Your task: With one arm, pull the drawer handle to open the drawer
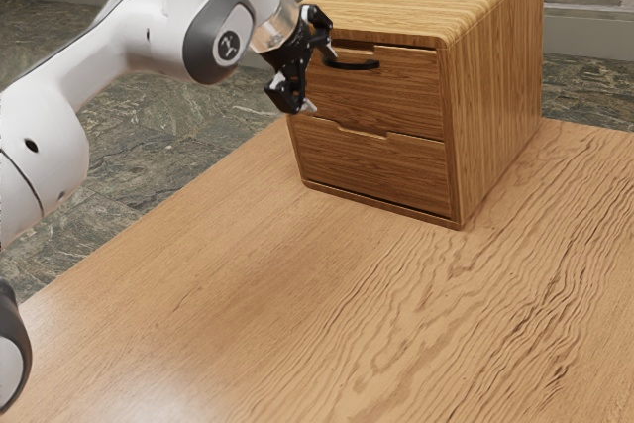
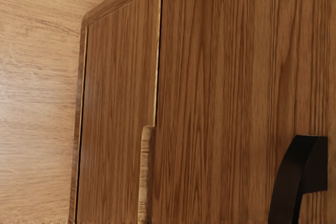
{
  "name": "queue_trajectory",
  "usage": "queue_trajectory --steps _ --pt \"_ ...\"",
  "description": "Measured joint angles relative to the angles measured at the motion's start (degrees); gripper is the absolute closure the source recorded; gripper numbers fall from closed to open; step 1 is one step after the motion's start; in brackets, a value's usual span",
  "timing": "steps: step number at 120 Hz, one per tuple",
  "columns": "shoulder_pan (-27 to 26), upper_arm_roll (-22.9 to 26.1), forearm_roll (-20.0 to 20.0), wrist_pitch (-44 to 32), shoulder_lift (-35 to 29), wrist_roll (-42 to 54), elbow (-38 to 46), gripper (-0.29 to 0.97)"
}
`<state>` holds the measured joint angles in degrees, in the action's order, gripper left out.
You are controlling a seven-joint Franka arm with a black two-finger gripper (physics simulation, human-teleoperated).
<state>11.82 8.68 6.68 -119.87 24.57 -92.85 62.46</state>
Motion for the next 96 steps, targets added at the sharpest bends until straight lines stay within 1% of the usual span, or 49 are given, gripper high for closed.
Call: queue_trajectory --steps 17,40,96 --pt "-0.4 0.0 0.0 -2.8 0.4 0.6 0.0 0.0" --pt "-0.3 0.0 0.0 -4.7 1.4 1.2 0.0 0.0" --pt "-0.2 0.1 -0.1 -6.3 2.0 2.2 0.5 0.0"
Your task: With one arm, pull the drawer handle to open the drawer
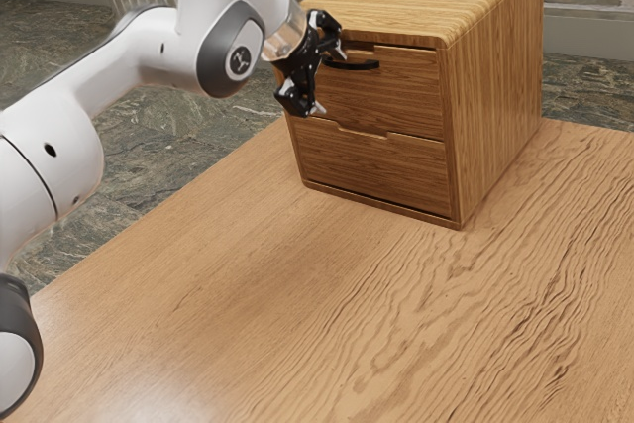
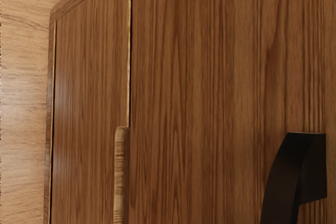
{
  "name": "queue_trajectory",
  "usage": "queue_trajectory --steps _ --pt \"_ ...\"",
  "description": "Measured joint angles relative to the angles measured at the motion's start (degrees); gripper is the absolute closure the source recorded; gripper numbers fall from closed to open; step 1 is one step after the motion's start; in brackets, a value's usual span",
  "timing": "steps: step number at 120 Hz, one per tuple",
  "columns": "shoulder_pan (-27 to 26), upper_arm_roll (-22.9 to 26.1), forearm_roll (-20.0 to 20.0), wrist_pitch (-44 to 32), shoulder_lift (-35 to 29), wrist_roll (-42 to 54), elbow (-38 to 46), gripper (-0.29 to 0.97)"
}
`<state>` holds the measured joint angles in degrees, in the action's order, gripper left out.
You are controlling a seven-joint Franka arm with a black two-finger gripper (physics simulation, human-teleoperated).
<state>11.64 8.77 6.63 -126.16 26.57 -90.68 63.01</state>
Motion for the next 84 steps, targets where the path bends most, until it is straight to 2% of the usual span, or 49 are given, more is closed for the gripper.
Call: queue_trajectory --steps 18,51,84 --pt "0.1 0.0 -0.1 -0.1 0.1 0.2 0.6 0.04" --pt "0.1 -0.2 -0.4 -0.4 -0.8 0.4 1.7 0.31" --pt "-0.2 -0.4 -0.5 -0.2 -2.5 0.5 3.5 0.47"
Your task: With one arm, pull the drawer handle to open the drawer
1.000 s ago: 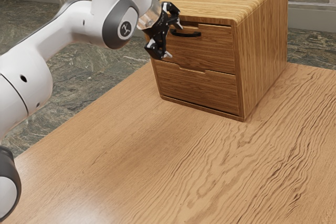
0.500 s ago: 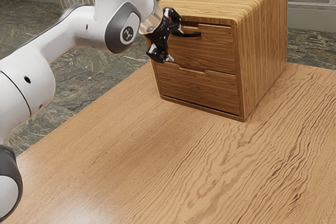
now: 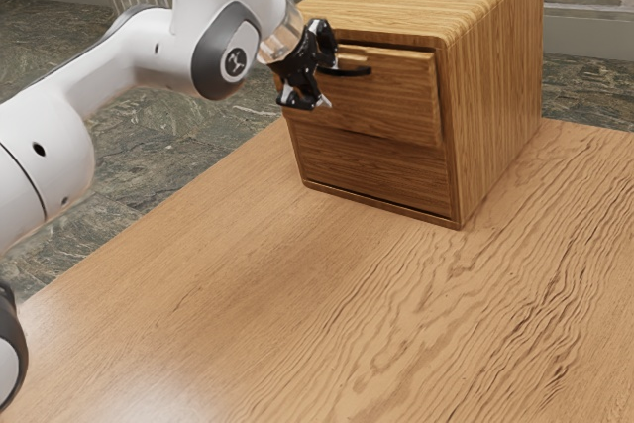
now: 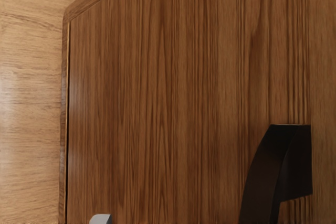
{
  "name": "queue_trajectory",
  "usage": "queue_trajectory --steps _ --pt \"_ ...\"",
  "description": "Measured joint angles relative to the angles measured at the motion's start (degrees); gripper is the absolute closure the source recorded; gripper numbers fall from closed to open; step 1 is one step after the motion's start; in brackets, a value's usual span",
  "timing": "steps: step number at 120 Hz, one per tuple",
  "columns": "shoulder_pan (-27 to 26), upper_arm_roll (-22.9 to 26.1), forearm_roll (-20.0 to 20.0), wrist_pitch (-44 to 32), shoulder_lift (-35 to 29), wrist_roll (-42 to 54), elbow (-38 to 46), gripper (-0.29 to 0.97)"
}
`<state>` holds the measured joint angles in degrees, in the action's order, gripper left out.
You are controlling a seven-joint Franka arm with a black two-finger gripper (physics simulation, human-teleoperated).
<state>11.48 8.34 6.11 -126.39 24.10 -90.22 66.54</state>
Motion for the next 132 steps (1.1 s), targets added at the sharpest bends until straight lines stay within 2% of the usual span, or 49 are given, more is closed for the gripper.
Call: queue_trajectory --steps 132 --pt "0.5 -0.1 0.1 -0.4 -15.8 -0.4 18.4 0.59"
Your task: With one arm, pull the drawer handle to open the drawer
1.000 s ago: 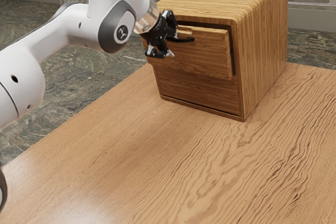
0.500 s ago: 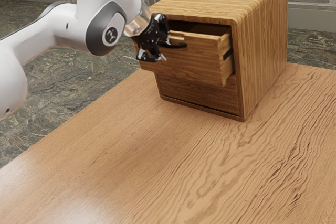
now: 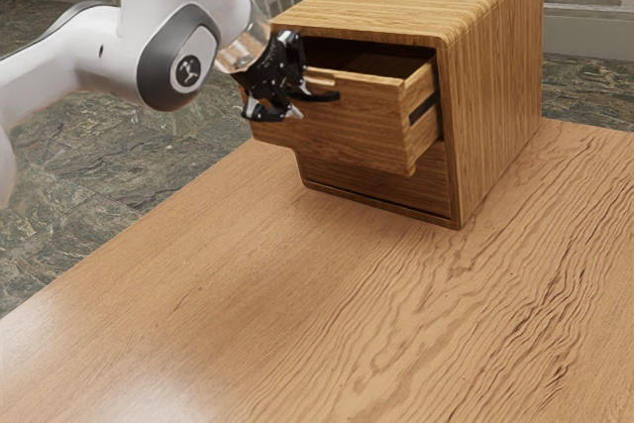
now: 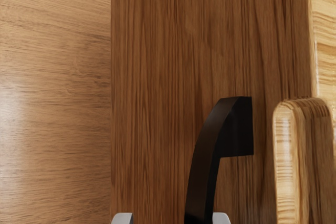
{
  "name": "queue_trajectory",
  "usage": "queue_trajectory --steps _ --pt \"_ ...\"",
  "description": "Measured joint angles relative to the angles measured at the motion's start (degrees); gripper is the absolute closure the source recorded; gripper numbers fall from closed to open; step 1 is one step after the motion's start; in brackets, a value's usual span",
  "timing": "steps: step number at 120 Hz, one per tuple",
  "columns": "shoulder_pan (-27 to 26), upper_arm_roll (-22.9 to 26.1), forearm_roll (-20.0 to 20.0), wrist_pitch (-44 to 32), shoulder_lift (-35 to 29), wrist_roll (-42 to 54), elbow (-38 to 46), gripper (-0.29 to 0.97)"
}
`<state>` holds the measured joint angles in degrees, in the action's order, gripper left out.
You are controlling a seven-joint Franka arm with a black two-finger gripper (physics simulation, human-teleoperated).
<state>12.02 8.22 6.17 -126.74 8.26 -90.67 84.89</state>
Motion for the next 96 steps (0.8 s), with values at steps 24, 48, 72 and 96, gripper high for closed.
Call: queue_trajectory --steps 24,48,72,96 --pt "0.0 -0.1 0.1 0.0 -1.7 -0.3 2.0 0.62" --pt "-0.2 -0.7 0.1 0.0 -4.4 -0.6 4.9 0.64" --pt "0.0 -1.0 -0.2 0.0 -7.8 -0.8 9.1 0.64" --pt "0.2 -1.1 -0.6 0.0 -10.3 -1.1 11.8 0.65"
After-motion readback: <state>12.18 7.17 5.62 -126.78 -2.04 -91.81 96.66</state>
